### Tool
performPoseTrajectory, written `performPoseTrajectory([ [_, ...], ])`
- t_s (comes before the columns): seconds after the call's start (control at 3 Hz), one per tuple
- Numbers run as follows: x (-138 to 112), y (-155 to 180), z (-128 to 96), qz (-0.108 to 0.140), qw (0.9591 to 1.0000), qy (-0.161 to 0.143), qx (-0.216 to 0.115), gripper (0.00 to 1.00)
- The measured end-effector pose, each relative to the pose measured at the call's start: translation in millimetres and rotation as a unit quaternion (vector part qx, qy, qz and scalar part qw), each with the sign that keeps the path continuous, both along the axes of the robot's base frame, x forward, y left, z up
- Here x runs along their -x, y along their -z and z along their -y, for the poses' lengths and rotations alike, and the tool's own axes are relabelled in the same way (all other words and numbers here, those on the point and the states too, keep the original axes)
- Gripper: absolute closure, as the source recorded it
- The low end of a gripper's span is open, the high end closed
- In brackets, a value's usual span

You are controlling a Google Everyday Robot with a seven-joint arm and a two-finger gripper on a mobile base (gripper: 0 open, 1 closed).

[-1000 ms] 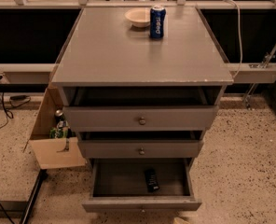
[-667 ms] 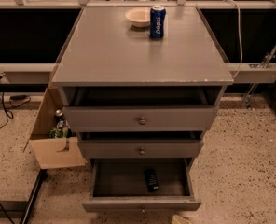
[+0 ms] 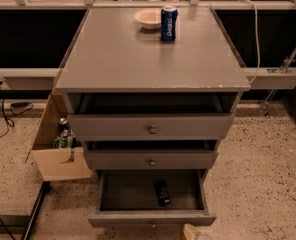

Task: Close bottom drawer

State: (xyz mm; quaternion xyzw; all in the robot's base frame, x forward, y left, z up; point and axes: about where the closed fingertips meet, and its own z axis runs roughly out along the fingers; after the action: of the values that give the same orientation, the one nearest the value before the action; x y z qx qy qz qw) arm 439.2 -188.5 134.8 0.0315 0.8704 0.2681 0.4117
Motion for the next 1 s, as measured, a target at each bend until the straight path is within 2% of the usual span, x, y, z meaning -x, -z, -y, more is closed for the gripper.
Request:
performPoseTrajectory([
  [1.0, -31, 4, -11, 0.014, 0.9999, -0.01, -0.002, 1.0],
])
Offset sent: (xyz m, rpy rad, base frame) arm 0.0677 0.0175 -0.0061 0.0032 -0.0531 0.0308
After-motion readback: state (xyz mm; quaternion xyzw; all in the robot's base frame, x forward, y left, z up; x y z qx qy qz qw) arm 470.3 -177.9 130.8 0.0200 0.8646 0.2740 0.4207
